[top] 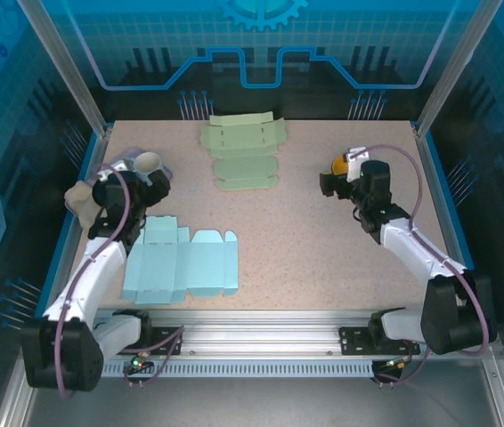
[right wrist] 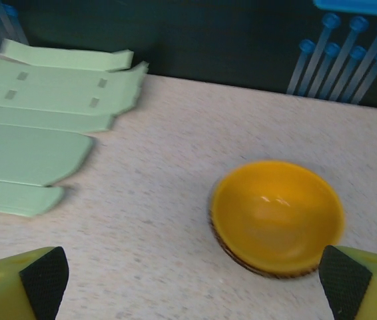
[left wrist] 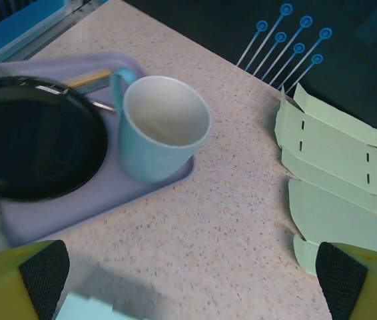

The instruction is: Fold the paper box

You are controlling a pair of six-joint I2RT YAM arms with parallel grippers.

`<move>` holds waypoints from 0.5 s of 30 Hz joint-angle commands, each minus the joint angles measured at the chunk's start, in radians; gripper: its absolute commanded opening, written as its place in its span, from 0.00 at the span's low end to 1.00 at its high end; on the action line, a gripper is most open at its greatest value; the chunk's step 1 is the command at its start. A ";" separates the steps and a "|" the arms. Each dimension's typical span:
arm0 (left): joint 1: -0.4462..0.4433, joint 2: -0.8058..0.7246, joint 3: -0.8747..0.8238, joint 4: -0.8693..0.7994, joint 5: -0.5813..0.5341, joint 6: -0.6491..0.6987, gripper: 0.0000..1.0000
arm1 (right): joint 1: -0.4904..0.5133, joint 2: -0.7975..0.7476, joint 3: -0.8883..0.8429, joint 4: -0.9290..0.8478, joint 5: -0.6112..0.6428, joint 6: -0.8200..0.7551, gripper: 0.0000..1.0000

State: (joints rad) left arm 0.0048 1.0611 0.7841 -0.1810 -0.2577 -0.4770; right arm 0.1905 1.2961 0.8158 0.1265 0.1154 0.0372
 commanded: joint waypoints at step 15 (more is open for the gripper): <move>0.068 0.076 -0.029 -0.350 0.178 -0.513 0.99 | 0.423 0.389 0.489 -0.449 -0.334 -0.261 0.82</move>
State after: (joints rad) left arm 0.0635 1.1019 0.7563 -0.5900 -0.1490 -0.8604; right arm 0.5842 1.6581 1.2484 -0.2356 -0.1871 -0.1669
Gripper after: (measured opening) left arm 0.988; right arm 0.820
